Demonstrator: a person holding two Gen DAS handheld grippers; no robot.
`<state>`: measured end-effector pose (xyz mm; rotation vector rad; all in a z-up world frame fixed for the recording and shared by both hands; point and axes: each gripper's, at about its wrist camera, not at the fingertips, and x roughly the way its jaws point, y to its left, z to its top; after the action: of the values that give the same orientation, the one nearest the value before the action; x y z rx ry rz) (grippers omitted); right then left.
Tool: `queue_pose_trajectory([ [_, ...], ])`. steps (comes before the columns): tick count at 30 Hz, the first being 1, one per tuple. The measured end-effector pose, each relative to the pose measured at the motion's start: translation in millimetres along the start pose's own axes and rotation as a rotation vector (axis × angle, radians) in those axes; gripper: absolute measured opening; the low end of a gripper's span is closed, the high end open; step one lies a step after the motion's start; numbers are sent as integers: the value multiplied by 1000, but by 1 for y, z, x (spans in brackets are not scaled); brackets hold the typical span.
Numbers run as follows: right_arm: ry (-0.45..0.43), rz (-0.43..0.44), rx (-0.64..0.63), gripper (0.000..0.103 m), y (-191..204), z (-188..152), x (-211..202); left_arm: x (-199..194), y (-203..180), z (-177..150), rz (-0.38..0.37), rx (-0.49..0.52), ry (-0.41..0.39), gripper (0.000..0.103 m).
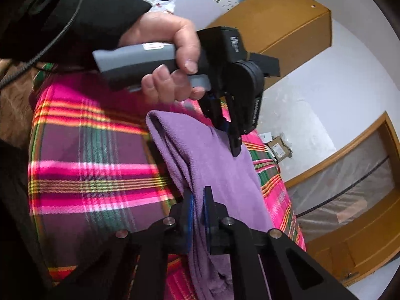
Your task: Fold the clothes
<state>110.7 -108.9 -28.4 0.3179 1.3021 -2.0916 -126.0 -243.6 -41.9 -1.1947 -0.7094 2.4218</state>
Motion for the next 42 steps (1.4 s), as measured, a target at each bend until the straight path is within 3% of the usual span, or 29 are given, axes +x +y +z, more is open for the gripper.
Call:
queue_pose_trajectory([
  [10, -57, -9, 5, 7, -13, 24, -3, -39, 7, 16, 49, -4, -76, 10],
  [18, -141, 44, -15, 7, -9, 63, 8, -77, 38, 20, 142, -36, -112, 10],
  [26, -178, 130, -19, 7, -1, 92, 41, -83, 79, 14, 215, -66, -62, 10],
  [29, -151, 184, -24, 8, 12, 87, 55, -69, 97, 6, 217, -90, -7, 10],
  [32, -128, 228, -17, 8, 24, 78, 58, -69, 106, 1, 184, -118, -15, 13],
  [36, -152, 306, 90, 9, 9, 68, 41, -85, 109, -3, 168, -125, -56, 15],
  [40, -163, 330, 272, 10, -22, 46, 19, -109, 108, -9, 246, -107, -109, 12],
  [42, -146, 330, 416, 16, -50, 28, 22, -118, 97, -16, 258, -78, -133, 12],
])
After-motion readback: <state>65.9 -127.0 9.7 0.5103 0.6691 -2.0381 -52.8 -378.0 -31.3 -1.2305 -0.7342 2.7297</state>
